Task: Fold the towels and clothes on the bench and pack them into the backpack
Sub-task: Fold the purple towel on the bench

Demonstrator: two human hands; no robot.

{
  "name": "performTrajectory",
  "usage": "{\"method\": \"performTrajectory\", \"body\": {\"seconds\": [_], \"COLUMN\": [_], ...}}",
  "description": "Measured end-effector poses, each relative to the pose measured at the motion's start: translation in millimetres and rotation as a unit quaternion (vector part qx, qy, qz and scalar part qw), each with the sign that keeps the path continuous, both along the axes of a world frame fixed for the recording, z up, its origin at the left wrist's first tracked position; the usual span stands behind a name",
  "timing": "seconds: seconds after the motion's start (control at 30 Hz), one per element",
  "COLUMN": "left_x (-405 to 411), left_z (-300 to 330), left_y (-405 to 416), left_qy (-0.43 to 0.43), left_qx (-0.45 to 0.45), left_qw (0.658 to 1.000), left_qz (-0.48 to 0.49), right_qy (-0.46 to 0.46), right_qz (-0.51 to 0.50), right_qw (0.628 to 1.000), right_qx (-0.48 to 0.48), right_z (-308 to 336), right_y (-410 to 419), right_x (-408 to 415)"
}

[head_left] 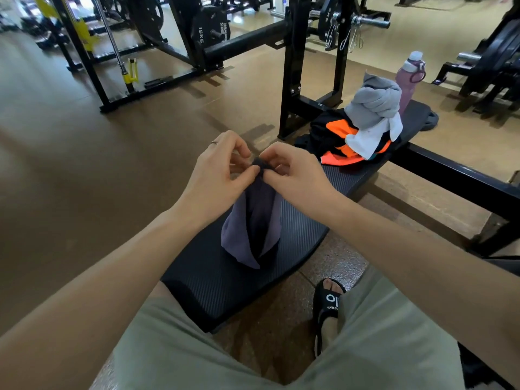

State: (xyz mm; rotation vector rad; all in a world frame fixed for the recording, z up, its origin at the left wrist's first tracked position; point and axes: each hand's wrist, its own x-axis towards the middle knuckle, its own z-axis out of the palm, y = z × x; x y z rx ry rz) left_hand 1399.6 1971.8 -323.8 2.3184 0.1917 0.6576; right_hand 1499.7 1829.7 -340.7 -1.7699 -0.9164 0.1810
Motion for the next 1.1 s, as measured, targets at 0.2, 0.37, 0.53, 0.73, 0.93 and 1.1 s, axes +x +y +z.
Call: {"method": "performTrajectory", "body": {"seconds": [0.2,0.37,0.53,0.73,0.93,1.1], "left_x": [-12.3,-12.5,-9.9,-12.8,-13.9,-21.8], "left_z": [-20.9,-13.3,-5.6,-23.1,-39.1,-55.4], "left_y": [1.7,-3.7,2.9,5.2,5.5,15.6], "left_qy": [0.092,0.072,0.066,0.059,0.120,0.175], "left_qx": [0.055,0.056,0.060,0.243,0.269,0.252], "left_qw": [0.994,0.996,0.995,0.968,0.953,0.947], "left_qz": [0.008,-0.023,-0.042,-0.016,0.072,0.099], "right_qy": [-0.014,-0.116,-0.131,-0.087,-0.028,0.004], "right_qz": [-0.022,0.008,0.035,-0.001,-0.007,-0.037], "right_qw": [1.000,0.991,0.986,0.993,0.999,0.999], "right_qx": [-0.016,-0.073,-0.095,-0.082,-0.031,0.014], "right_z": [8.8,16.5,30.5,39.8,47.1,54.5], "right_y": [-2.0,-7.7,-8.6,-12.8,-13.1,-17.5], "right_x": [3.7,10.4,21.9,17.1,17.2,25.9]}}
